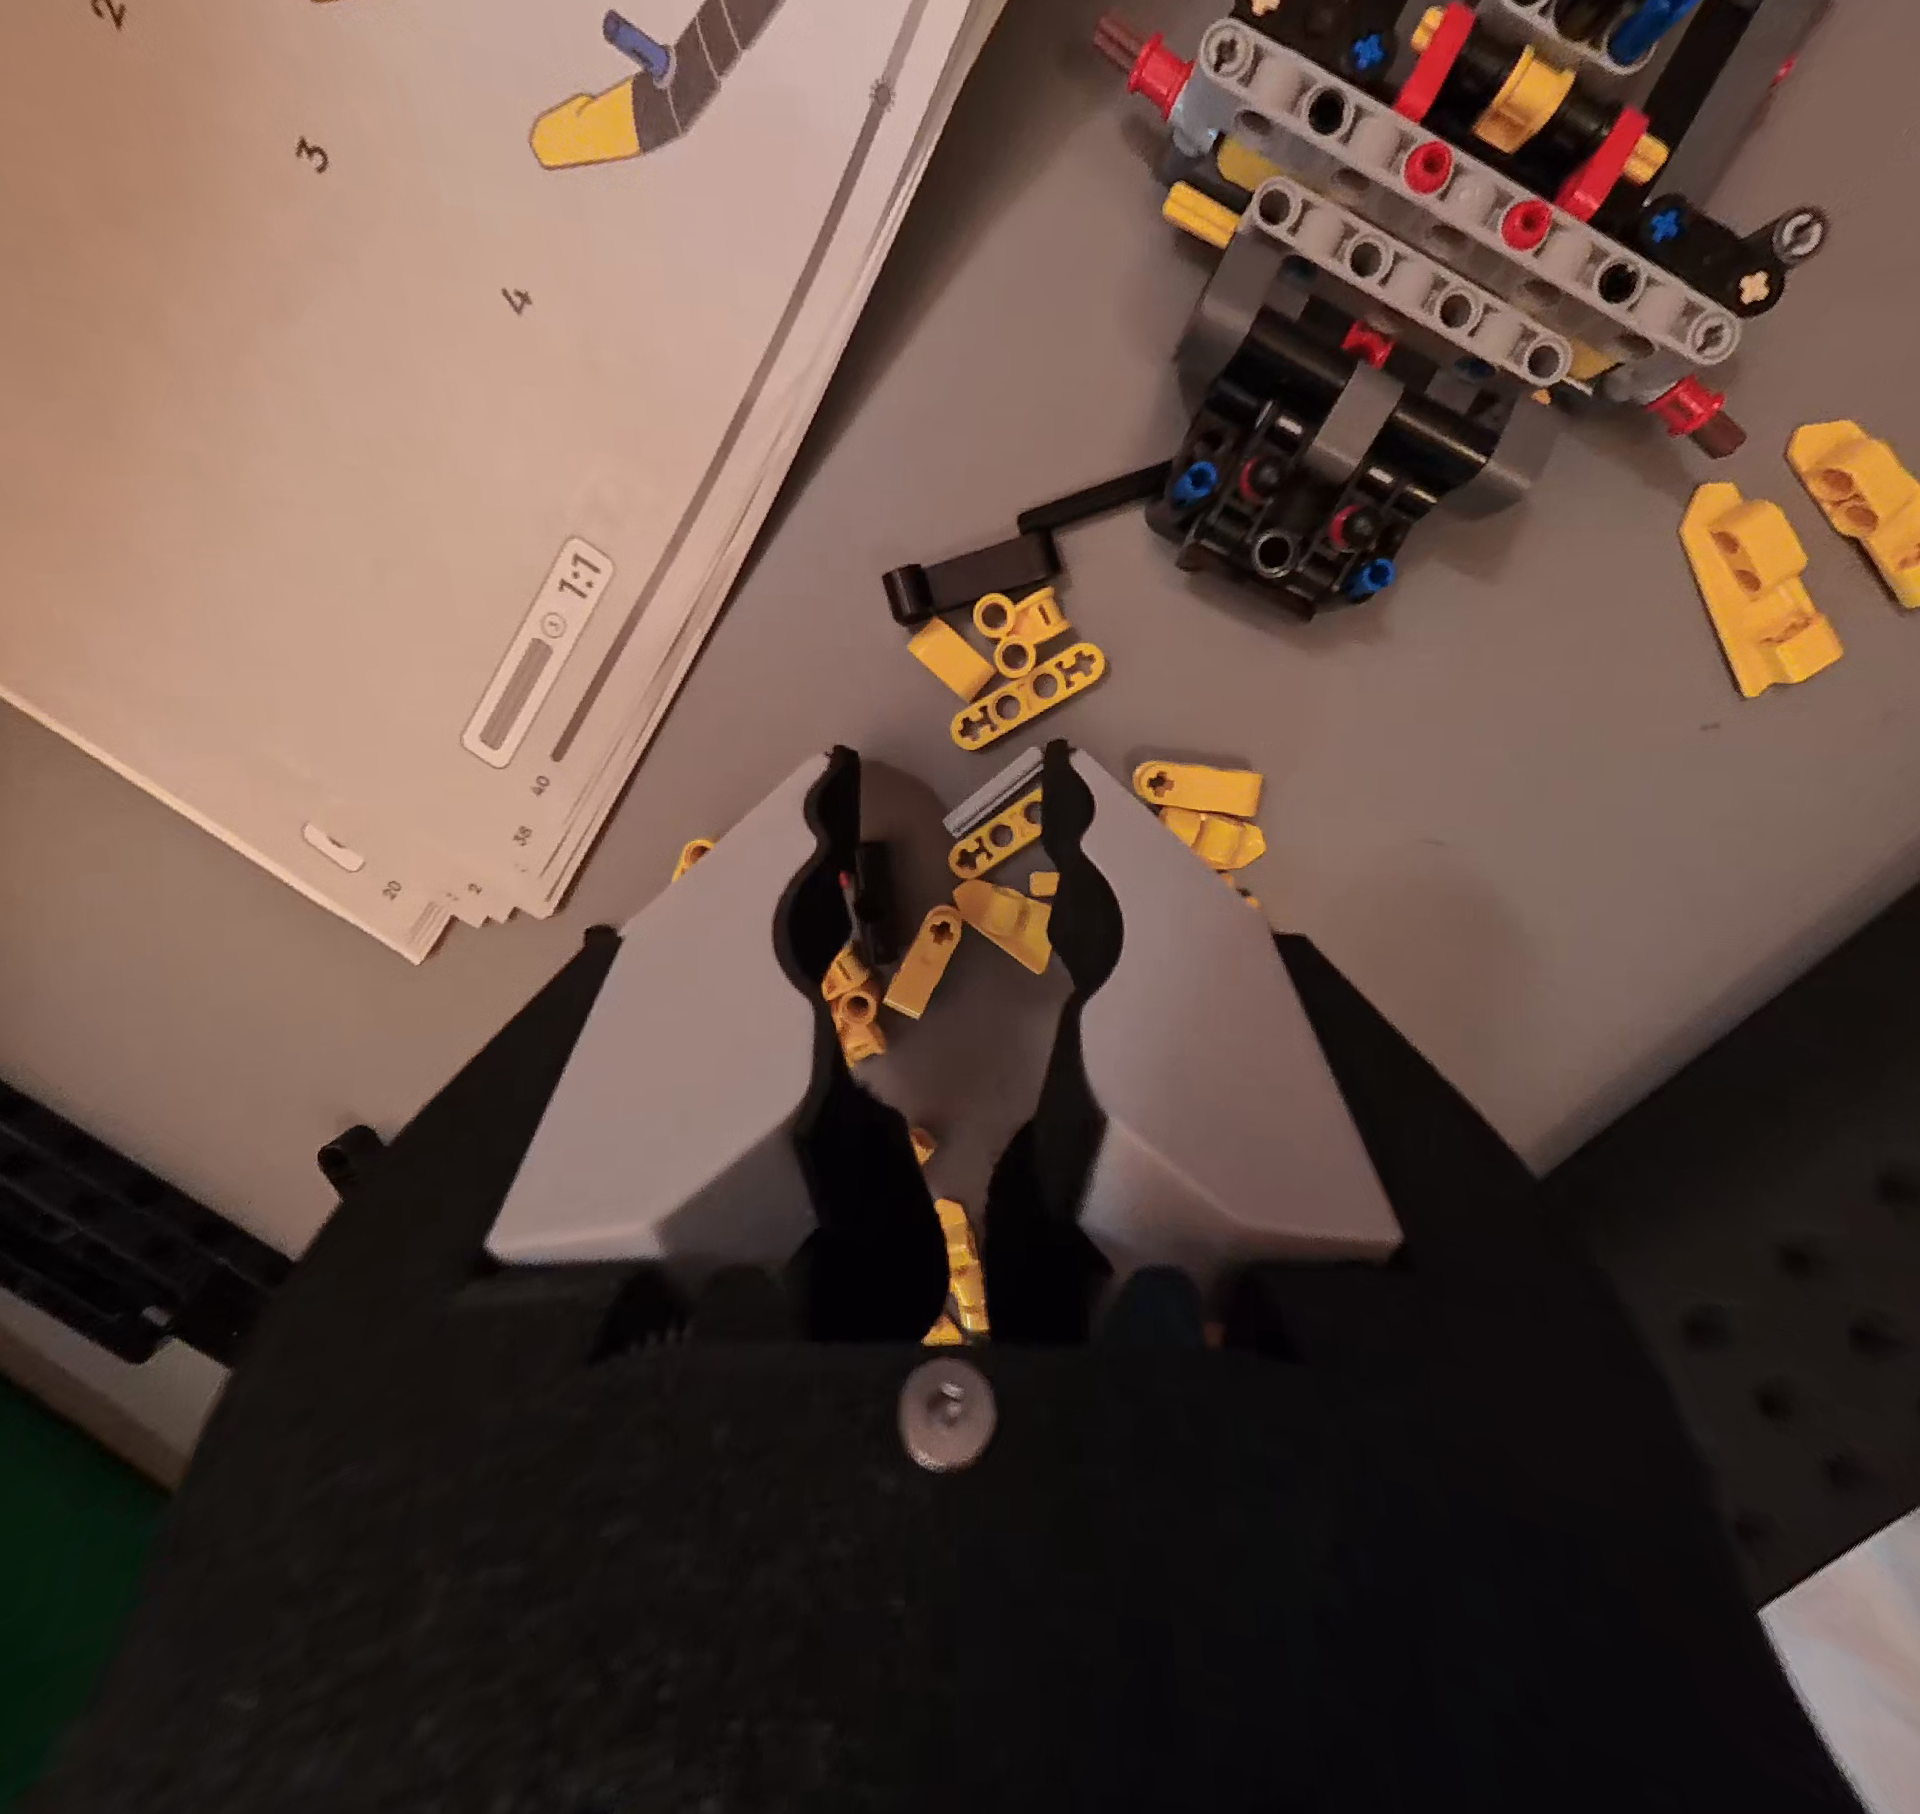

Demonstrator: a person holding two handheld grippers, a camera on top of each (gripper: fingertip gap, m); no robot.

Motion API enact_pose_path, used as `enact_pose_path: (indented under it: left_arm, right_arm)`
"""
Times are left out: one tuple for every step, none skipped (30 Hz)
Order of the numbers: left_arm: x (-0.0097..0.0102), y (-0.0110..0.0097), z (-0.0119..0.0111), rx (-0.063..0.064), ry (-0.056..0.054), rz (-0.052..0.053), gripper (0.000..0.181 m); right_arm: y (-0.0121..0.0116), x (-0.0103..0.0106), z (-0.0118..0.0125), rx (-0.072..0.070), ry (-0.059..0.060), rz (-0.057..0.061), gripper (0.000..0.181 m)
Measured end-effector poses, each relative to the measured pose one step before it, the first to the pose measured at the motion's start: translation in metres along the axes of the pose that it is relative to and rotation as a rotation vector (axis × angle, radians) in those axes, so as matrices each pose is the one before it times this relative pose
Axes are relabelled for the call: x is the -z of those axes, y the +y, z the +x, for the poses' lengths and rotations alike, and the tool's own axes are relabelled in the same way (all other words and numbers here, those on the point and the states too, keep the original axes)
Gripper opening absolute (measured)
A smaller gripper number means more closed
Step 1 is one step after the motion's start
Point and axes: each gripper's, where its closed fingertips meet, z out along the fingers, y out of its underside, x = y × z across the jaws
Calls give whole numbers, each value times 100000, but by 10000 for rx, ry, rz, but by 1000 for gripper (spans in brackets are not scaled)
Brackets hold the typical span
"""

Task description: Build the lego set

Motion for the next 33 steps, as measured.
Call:
enact_pose_path:
  left_arm:
    - [85, 14, 63, -6, -22, -12, 33]
    - [193, -72, 102, 27, -5, 48, 33]
    - [225, -163, 230, 94, 92, 106, 33]
    - [142, -163, 348, 173, 167, 95, 33]
    - [2, 1, 296, 175, 111, 4, 34]
    - [-141, 208, 201, 105, 15, -114, 36]
    - [-205, 278, 9, 85, -117, -151, 38]
    - [-204, 232, -131, 126, -188, -108, 38]
    - [-157, 169, -199, 195, -200, -69, 39]
    - [-93, 81, -235, 236, -206, -19, 40]
    - [17, -60, -74, 222, -111, 79, 40]
    - [82, -106, 119, 165, -5, 112, 40]
    - [87, -97, 208, 78, 20, 111, 41]
    - [79, -41, 190, -35, -11, 97, 38]
    - [52, 56, 110, -116, -42, 38, 35]
    - [-6, 147, 67, -181, -19, -41, 32]
    - [-6, 138, 12, -239, -5, -62, 30]
    - [26, 93, -51, -217, -5, -40, 30]
    - [65, 111, -44, -137, 49, -65, 29]
    - [142, 7, -73, -65, 81, -31, 29]
    - [247, -197, -176, -58, 53, 87, 29]
    - [322, -367, -221, -166, 44, 171, 28]
    - [305, -413, -298, -336, 12, 206, 24]
    - [217, -267, -530, -474, -108, 139, 18]
    - [99, -2, -715, -587, -178, -14, 17]
    - [-13, 81, -584, -713, -117, -37, 17]
    - [-47, 27, -101, -796, 100, 74, 16]
    - [-74, 45, 405, -770, 340, 65, 16]
    - [-118, 99, 439, -628, 332, -25, 18]
    - [-139, 68, 97, -418, 158, -76, 19]
    - [-131, -13, 45, -214, 169, -73, 21]
    - [-94, -113, 147, -96, 267, -28, 22]
    - [-52, -230, 93, -63, 223, 48, 22]
  right_arm:
    - [6, 3, 21, 0, 6, 0, 21]
    - [-12, 1, 0, -8, -2, 7, 21]
    - [-4, 12, 13, -14, -4, 3, 21]
    - [-2, 6, 6, -13, -3, 3, 21]
    - [-10, 2, -13, -12, -9, 5, 21]
    - [21, -15, -13, -10, -16, -9, 21]
    - [31, -23, -22, -5, -13, -21, 22]
    - [38, -14, -25, 2, -8, -18, 22]
    - [3, -6, -14, 9, 0, -4, 22]
    - [8, 9, 1, 9, 8, 2, 21]
    - [-9, 15, 9, -6, 1, 5, 21]
    - [4, 9, 7, -21, -8, 3, 21]
    - [5, 4, 20, -22, -1, -1, 21]
    - [2, 2, 17, -14, 2, -3, 21]
    - [4, -3, 3, -9, -5, -2, 21]
    - [9, -8, -13, -9, -11, -4, 21]
    - [6, -16, -30, -6, -18, -8, 21]
    - [11, -14, -27, 2, -12, -6, 21]
    - [23, -9, -23, 7, -3, -10, 22]
    - [14, 0, -5, 4, 0, -8, 21]
    - [3, 2, 17, -2, 5, 2, 22]
    - [-12, 14, 9, -10, 3, 7, 21]
    - [-19, 17, 11, -12, 0, 10, 21]
    - [-1, 1, 8, -12, -6, 0, 21]
    - [8, -15, -3, -9, -7, -5, 21]
    - [23, -8, -5, 0, -4, -11, 22]
    - [18, -11, -2, 10, 2, -12, 22]
    - [2, -13, -10, 15, 5, -1, 22]
    - [11, -1, 6, 7, 7, -6, 22]
    - [16, -10, 9, -6, 1, -12, 22]
    - [5, -9, 1, -13, -8, -6, 22]
    - [5, -3, 1, -10, -6, -3, 22]
    - [10, -7, 9, -1, 1, -4, 22]
